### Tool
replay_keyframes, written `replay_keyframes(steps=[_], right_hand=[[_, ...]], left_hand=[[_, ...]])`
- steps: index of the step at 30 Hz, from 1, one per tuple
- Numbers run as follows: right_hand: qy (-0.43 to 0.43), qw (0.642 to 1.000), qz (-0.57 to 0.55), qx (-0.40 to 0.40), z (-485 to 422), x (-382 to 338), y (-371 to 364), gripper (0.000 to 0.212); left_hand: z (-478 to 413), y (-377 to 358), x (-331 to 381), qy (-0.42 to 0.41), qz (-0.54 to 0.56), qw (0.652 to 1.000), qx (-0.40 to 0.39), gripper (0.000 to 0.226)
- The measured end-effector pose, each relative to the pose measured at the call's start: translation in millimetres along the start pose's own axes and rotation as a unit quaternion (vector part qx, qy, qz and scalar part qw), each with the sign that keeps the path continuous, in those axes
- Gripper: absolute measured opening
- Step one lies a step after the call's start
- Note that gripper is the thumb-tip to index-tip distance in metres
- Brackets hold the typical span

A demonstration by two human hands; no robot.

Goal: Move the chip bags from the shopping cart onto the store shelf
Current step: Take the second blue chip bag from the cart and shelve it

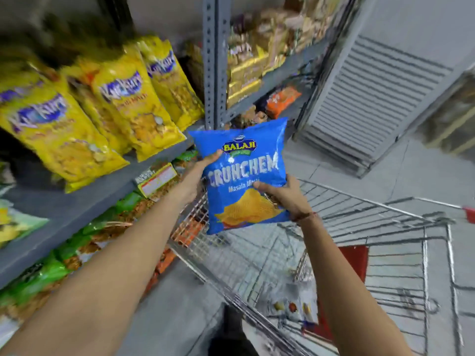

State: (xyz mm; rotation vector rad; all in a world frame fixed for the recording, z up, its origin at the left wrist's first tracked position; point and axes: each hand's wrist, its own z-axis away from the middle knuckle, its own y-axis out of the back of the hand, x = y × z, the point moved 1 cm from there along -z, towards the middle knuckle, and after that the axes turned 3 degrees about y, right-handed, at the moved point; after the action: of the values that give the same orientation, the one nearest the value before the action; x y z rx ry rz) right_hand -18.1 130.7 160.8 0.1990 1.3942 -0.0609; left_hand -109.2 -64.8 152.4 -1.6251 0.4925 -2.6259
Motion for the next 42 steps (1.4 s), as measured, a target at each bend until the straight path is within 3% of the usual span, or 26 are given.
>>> replay_keyframes(steps=[2,5,7,11,15,20,22,25,30,33,34,38,42], right_hand=[[0.039,0.999,-0.01,0.004,4.1,-28.7,-5.3,0.039],[0.108,0.994,-0.028,-0.005,10.8,-76.7,-17.5,0.033],[0.142,0.989,-0.036,-0.006,16.8,-112.1,-28.6,0.035],[0.215,0.974,-0.065,-0.031,29.6,-183.3,-50.3,0.039],[0.291,0.949,-0.093,-0.077,46.3,-256.7,-82.7,0.031],[0.358,0.914,-0.119,-0.15,61.4,-336.0,-145.8,0.031],[0.361,0.909,-0.125,-0.164,67.0,-360.2,-175.3,0.053],[0.368,0.901,-0.134,-0.186,72.6,-389.8,-225.7,0.076],[0.327,0.9,-0.14,-0.25,84.8,-419.5,-304.1,0.077],[0.304,0.902,-0.135,-0.274,90.7,-422.9,-346.4,0.121],[0.304,0.9,-0.13,-0.286,93.1,-422.4,-357.1,0.118],[0.271,0.906,-0.118,-0.303,86.8,-417.3,-389.2,0.074],[0.286,0.914,-0.068,-0.281,74.8,-413.2,-405.4,0.112]], left_hand=[[18.5,-1.1,31.2,-0.062,0.01,0.998,-0.008,0.01],[50.8,3.1,76.8,-0.126,0.004,0.991,-0.039,0.059],[79.9,4.5,109.5,-0.172,-0.035,0.983,-0.057,0.072],[138.2,11.0,177.7,-0.288,-0.074,0.954,-0.051,0.068],[199.8,27.0,240.2,-0.387,-0.075,0.919,-0.015,0.032],[275.0,67.6,306.3,-0.47,-0.078,0.877,0.069,0.036],[299.4,87.9,326.5,-0.481,-0.083,0.868,0.089,0.034],[334.3,120.4,350.4,-0.482,-0.1,0.859,0.138,0.059],[370.7,185.0,374.0,-0.464,-0.103,0.855,0.209,0.055],[378.8,222.5,367.3,-0.433,-0.096,0.863,0.241,0.065],[378.9,233.4,363.8,-0.426,-0.095,0.866,0.246,0.066],[377.0,260.0,356.4,-0.386,-0.069,0.878,0.275,0.069],[369.7,267.9,356.6,-0.335,-0.066,0.887,0.312,0.049]])
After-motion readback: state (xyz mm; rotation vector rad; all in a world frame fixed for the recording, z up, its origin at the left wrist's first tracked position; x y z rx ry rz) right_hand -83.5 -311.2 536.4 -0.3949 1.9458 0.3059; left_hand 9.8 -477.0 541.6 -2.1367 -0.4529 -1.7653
